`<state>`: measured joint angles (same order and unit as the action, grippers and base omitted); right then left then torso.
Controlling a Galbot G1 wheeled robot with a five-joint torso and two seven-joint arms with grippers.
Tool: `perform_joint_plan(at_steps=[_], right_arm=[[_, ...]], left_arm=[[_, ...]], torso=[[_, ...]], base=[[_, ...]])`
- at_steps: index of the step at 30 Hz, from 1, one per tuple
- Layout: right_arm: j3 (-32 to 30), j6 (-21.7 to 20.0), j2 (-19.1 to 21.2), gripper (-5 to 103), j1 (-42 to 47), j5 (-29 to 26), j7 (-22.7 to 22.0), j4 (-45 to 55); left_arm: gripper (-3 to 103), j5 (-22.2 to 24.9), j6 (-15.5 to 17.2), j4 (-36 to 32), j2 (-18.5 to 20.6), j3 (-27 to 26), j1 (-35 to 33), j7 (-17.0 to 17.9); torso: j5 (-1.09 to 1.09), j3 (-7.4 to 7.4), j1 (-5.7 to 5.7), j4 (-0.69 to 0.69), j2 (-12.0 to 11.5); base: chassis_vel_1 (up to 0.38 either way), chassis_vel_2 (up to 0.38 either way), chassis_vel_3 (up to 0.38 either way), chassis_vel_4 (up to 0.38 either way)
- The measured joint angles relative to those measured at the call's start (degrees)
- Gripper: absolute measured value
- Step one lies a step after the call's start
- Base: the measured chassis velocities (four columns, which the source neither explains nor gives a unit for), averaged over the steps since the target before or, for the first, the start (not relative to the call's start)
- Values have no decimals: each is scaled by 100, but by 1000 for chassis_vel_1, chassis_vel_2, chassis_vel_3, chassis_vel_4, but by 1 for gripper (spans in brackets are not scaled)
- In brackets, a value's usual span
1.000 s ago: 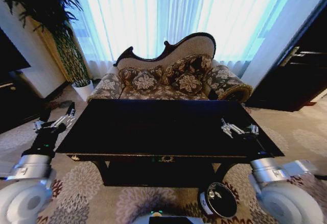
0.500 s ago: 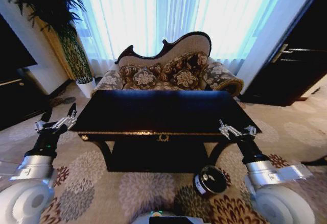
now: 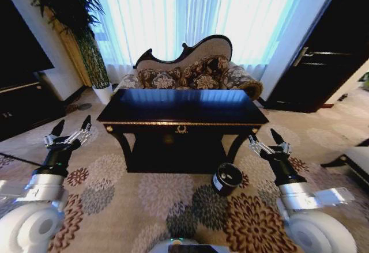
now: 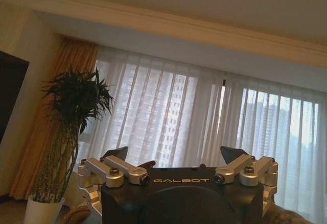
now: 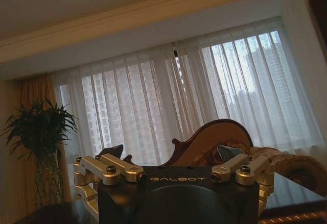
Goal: Move to the front of the table and place the trash on the table into the trash bin.
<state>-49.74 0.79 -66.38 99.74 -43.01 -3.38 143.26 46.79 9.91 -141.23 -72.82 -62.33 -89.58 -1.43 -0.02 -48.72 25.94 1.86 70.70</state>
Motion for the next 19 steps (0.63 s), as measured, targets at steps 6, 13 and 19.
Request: perform_joint_plan(at_steps=[6, 13, 19], right_arm=[[-31, 0, 2, 100, 14, -18, 4, 0], [-60, 0, -1, 100, 44, -22, 6, -1], [-44, 34, -46, 100, 56, -22, 26, -2]], left_arm=[[100, -3, 1, -27, -7, -13, -7, 3], [100, -49, 0, -32, -25, 8, -13, 5], [100, -55, -3, -33, -25, 12, -12, 6]], torso=[[-2, -5, 10, 0, -6], [1, -5, 10, 0, -6], [-1, -3, 7, -1, -5]], base=[[366, -357, -358, 350], [322, -339, -320, 347], [387, -379, -368, 364]])
